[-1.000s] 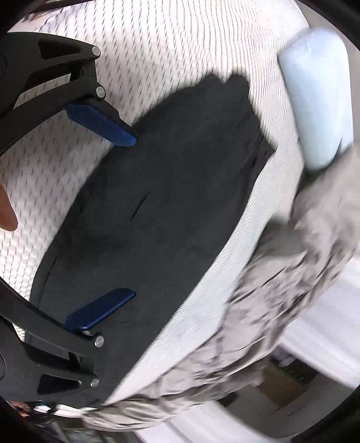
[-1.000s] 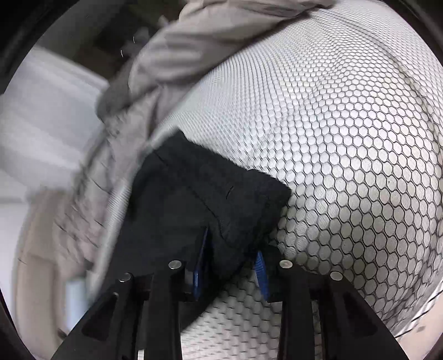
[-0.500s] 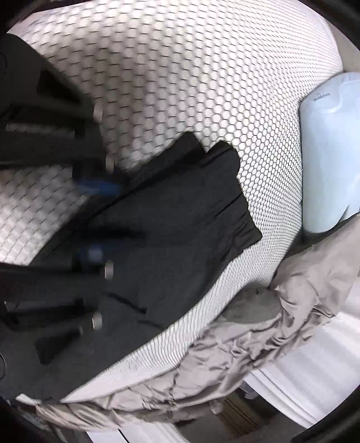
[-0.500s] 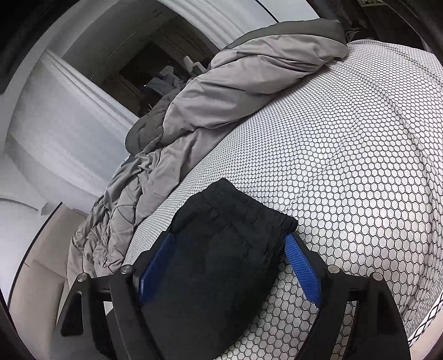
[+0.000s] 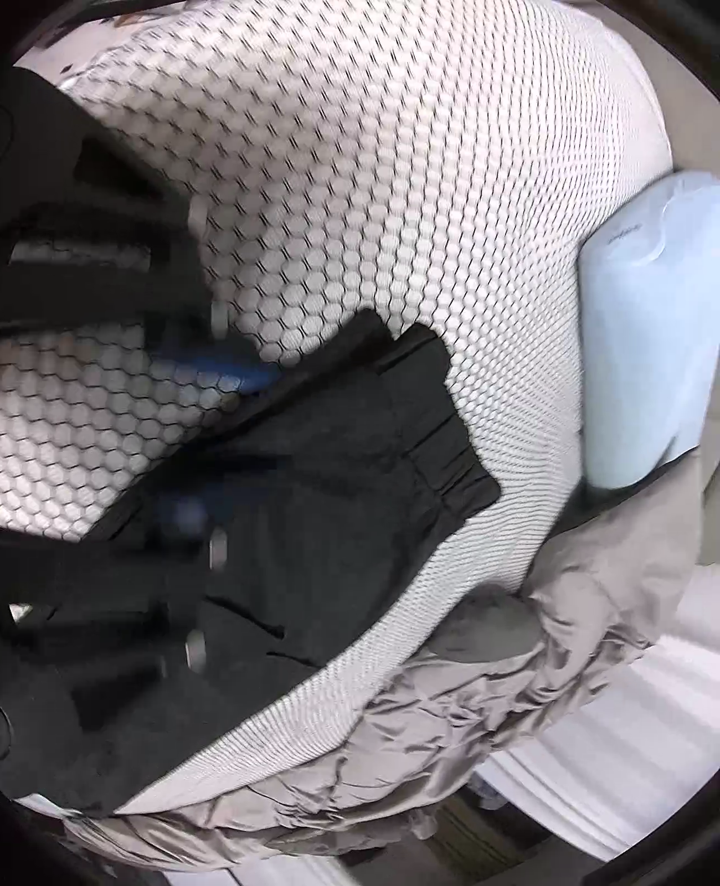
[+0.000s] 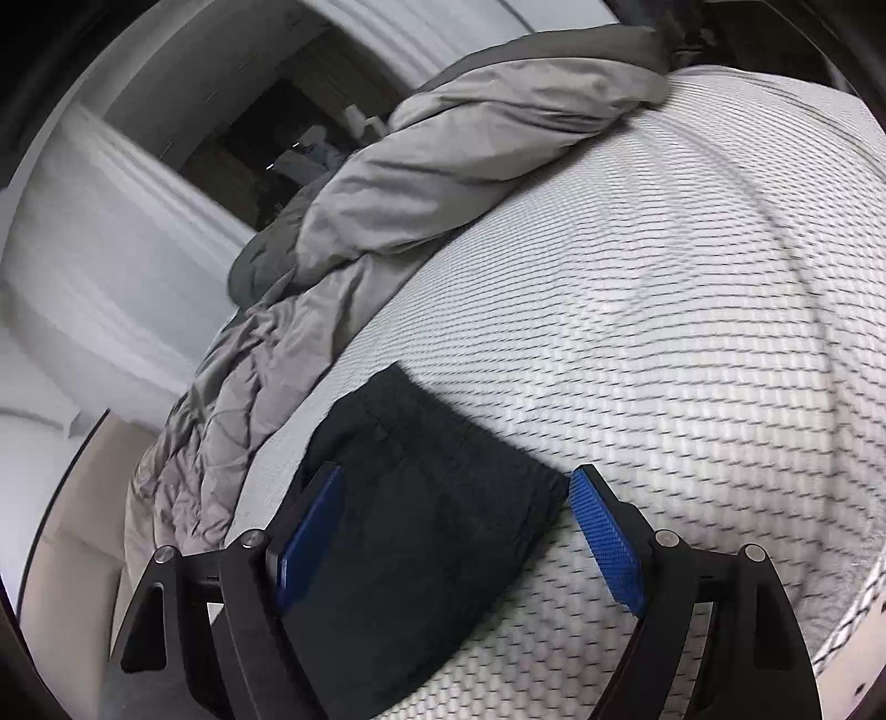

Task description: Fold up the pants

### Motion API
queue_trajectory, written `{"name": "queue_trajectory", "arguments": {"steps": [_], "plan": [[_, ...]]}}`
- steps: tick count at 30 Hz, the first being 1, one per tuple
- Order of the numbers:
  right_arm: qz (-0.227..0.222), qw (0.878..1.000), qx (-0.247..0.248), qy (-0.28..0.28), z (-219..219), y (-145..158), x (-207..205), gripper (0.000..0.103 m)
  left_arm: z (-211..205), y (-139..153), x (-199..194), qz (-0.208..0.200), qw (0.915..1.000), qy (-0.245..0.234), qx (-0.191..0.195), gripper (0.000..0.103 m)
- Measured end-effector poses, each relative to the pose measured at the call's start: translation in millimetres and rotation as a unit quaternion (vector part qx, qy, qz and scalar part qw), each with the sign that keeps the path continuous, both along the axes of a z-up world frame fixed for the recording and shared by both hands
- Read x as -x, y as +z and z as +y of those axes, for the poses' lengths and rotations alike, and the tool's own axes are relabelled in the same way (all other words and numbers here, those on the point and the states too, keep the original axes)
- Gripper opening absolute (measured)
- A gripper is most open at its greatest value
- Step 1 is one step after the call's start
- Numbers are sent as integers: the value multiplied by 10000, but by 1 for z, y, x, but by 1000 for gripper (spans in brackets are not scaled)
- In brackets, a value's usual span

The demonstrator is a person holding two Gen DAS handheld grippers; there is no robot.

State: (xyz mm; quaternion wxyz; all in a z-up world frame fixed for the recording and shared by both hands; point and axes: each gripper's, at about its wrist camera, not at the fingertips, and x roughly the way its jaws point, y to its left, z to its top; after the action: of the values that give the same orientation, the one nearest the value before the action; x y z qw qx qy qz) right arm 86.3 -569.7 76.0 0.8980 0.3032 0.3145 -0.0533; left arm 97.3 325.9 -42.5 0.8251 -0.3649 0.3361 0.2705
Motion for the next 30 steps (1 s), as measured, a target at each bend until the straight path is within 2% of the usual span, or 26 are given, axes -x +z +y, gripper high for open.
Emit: {"name": "queue_trajectory", "arguments": {"steps": [1, 3, 4, 6, 7, 8, 9, 11, 12, 14, 15, 16, 17, 18, 20, 21, 22, 23, 24, 26, 30], "plan": [[78, 9999, -72, -46, -5, -3, 0, 84, -1, 5, 4, -128, 9999, 103, 30, 61], [282, 9991, -315, 16, -14, -15, -6, 84, -5, 16, 12, -366, 9991, 211, 16, 70], [307, 9976, -600, 138, -17, -24, -11, 84, -8, 21, 12, -416, 9990, 182, -7, 78], [231, 9939, -1023, 347, -17, -36, -21, 78, -15, 26, 10, -480, 9988, 46, -15, 82], [259, 9931, -1041, 474, -14, -38, -27, 47, -19, 27, 8, -470, 9989, -20, -6, 82], [375, 9947, -808, 504, -7, -38, -34, 17, -24, 28, 3, -431, 9990, -117, 14, 83], [316, 9965, -601, 484, 0, -32, -33, 16, -28, 28, 1, -410, 9990, -192, 28, 83], [-180, 9969, -293, 709, 15, -9, -22, 14, -38, 29, -8, -336, 9989, -340, 21, 85], [-412, 9950, -201, 882, 23, 4, -14, 13, -43, 30, -11, -280, 9989, -386, -40, 85], [-468, 9936, 83, 1021, 27, 12, -6, 14, -56, 35, -15, -255, 9979, -573, -179, 88], [-258, 9952, 239, 910, 23, 6, -8, 14, -63, 37, -17, -263, 9970, -674, -256, 89], [133, 9964, 387, 742, 17, -6, -13, 15, -70, 40, -21, -268, 9960, -778, -339, 90], [927, 9924, 508, 630, 7, -32, -24, 20, -78, 42, -24, -250, 9946, -904, -435, 90], [1229, 9895, 398, 647, 1, -45, -29, 20, -84, 45, -26, -238, 9936, -993, -488, 90], [920, 9932, 56, 711, -9, -39, -24, 23, -100, 51, -30, -252, 9904, -1218, -596, 90], [781, 9948, 125, 650, -10, -31, -19, 27, -111, 55, -34, -275, 9883, -1344, -670, 91], [614, 9966, 306, 458, -11, -21, -13, 41, -120, 59, -37, -303, 9864, -1437, -738, 96], [353, 9979, 506, 213, -13, -11, -7, 62, -131, 62, -39, -340, 9843, -1533, -811, 102], [166, 9981, 574, 150, -13, -4, -5, 68, -143, 65, -42, -395, 9814, -1665, -875, 102], [-73, 9974, 566, 436, -12, 7, -20, 68, -165, 66, -49, -407, 9756, -1938, -943, 102], [321, 9876, 611, 1412, 7, 8, -79, 68, -197, 56, -73, -297, 9668, -2410, -792, 102]]}}
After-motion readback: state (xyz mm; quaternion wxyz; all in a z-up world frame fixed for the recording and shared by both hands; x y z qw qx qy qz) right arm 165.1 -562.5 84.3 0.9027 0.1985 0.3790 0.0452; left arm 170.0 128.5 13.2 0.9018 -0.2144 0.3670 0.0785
